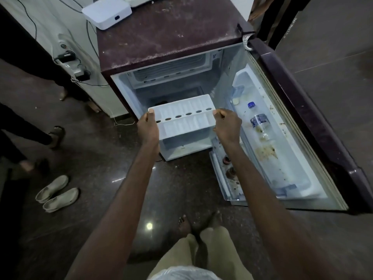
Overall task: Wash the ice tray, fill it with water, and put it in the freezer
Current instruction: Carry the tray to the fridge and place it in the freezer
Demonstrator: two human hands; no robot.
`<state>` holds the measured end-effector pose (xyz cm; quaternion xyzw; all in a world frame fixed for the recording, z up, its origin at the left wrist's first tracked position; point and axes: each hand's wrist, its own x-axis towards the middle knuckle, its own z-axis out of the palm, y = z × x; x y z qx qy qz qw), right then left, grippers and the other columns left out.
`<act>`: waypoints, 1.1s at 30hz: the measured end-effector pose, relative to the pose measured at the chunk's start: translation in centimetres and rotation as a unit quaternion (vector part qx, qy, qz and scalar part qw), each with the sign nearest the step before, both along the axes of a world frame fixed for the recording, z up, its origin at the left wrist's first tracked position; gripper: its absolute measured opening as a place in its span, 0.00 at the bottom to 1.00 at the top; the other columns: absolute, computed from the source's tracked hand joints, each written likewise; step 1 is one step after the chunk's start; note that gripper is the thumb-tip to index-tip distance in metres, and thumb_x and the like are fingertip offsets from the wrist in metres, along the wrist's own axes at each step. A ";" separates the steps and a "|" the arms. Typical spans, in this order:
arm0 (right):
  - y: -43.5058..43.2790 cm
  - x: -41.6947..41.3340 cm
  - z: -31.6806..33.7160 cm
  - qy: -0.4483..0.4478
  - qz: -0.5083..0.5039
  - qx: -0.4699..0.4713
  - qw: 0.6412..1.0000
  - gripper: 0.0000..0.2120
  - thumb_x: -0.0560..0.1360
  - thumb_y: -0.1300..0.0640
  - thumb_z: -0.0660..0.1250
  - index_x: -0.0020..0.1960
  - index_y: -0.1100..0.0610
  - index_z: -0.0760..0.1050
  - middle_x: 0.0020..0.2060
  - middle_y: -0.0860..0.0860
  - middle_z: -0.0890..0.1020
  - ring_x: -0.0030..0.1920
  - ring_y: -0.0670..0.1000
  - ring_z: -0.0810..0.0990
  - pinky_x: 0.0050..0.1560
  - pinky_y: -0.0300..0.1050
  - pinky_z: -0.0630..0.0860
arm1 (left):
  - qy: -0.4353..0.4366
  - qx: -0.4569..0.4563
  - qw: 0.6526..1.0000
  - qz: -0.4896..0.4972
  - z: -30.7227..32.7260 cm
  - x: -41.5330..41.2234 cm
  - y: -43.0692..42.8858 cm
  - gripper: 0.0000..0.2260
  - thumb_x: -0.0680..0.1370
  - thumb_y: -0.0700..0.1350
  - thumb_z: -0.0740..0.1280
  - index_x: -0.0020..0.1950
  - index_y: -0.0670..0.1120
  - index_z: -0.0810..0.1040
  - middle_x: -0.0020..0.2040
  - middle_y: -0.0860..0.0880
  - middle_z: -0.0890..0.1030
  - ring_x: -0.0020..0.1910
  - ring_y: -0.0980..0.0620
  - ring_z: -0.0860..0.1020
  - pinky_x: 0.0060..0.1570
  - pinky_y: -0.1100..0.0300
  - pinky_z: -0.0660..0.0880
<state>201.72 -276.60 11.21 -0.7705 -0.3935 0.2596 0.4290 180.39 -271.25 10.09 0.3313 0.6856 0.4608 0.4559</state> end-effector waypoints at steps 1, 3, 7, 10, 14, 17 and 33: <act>1.1 0.0 -0.4 -0.006 -0.003 0.001 1.000 0.11 0.82 0.55 0.68 0.53 0.61 0.86 0.45 0.56 0.87 0.44 0.54 0.85 0.47 0.58 0.85 | 0.001 -0.002 1.000 -0.006 -0.2 0.1 0.8 0.13 0.85 0.54 0.64 0.47 0.47 0.79 0.42 0.53 0.79 0.41 0.56 0.76 0.44 0.57 0.75; 3.4 0.0 -1.4 -0.028 -0.007 0.002 1.000 0.10 0.82 0.57 0.69 0.53 0.62 0.86 0.46 0.57 0.87 0.44 0.53 0.85 0.48 0.53 0.85 | 0.003 -0.011 1.000 -0.007 -0.9 0.4 2.6 0.13 0.85 0.54 0.63 0.48 0.45 0.76 0.40 0.53 0.75 0.39 0.57 0.72 0.43 0.58 0.70; 8.3 0.2 -3.6 -0.036 -0.018 -0.010 0.999 0.09 0.81 0.56 0.70 0.54 0.60 0.87 0.47 0.57 0.88 0.45 0.55 0.86 0.46 0.46 0.82 | 0.004 -0.027 1.000 0.012 -2.2 0.9 6.3 0.13 0.85 0.55 0.64 0.55 0.45 0.70 0.47 0.51 0.74 0.43 0.55 0.71 0.49 0.57 0.69; 12.0 0.3 -5.1 -0.021 -0.022 -0.016 0.999 0.09 0.81 0.57 0.69 0.52 0.61 0.86 0.45 0.56 0.88 0.44 0.53 0.86 0.44 0.47 0.82 | -0.001 -0.011 0.999 0.032 -3.5 0.9 8.6 0.12 0.85 0.53 0.64 0.56 0.45 0.72 0.50 0.50 0.77 0.48 0.53 0.75 0.53 0.56 0.72; 16.1 0.3 -7.1 -0.009 -0.028 -0.012 1.000 0.08 0.80 0.63 0.68 0.49 0.60 0.87 0.42 0.54 0.87 0.44 0.53 0.85 0.46 0.52 0.84 | -0.024 0.031 0.997 0.066 -5.7 1.0 11.5 0.05 0.84 0.45 0.67 0.51 0.45 0.78 0.50 0.50 0.80 0.51 0.53 0.77 0.55 0.61 0.72; 18.9 0.2 -8.3 -0.017 -0.031 -0.008 0.999 0.09 0.79 0.64 0.67 0.47 0.58 0.86 0.43 0.54 0.88 0.44 0.52 0.85 0.47 0.50 0.84 | -0.058 0.050 0.993 0.090 -6.8 1.2 13.7 0.09 0.82 0.38 0.68 0.44 0.50 0.81 0.48 0.51 0.81 0.46 0.57 0.78 0.54 0.64 0.73; 31.7 1.4 -11.6 -0.046 -0.059 0.155 0.985 0.08 0.76 0.65 0.70 0.43 0.61 0.87 0.38 0.54 0.87 0.35 0.48 0.80 0.33 0.41 0.72 | 0.028 0.116 0.991 -0.057 -11.0 1.7 23.4 0.37 0.75 0.45 0.79 0.80 0.41 0.67 0.79 0.47 0.69 0.77 0.54 0.69 0.74 0.60 0.70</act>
